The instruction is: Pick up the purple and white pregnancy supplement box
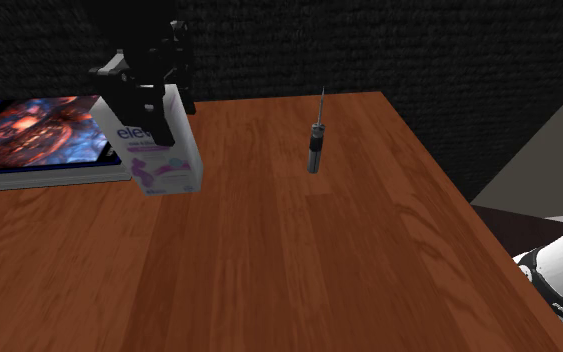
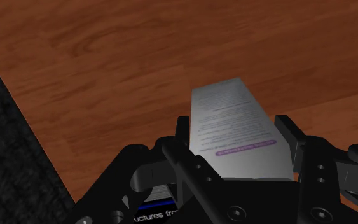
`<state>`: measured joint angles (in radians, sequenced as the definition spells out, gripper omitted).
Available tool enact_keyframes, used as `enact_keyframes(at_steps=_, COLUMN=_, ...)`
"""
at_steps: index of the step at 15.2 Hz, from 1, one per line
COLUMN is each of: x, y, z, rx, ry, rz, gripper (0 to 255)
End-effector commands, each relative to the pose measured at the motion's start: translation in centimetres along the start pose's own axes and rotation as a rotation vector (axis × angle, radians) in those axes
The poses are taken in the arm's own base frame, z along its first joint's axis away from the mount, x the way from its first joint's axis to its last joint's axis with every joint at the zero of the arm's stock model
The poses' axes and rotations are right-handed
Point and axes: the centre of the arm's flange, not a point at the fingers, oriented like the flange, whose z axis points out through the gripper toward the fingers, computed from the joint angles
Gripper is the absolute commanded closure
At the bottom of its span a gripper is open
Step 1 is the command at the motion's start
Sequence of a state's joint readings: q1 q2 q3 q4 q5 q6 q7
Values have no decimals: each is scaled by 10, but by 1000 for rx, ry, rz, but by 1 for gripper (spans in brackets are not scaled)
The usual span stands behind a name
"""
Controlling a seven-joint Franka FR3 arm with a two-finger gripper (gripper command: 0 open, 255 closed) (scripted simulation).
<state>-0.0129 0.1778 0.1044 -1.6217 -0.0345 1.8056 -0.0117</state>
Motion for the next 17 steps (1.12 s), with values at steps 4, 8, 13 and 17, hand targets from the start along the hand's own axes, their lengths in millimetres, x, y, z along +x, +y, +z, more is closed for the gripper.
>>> enact_keyframes(at_steps=4, x=0, y=0, z=0, rx=0, ry=0, rz=0, gripper=255)
enact_keyframes(at_steps=8, x=0, y=0, z=-15, rx=0, ry=-1, rz=0, gripper=255)
enact_keyframes(at_steps=13, x=1, y=1, z=-42, rx=0, ry=-1, rz=0, gripper=255)
enact_keyframes(at_steps=17, x=1, y=1, z=-63, rx=0, ry=-1, rz=0, gripper=255)
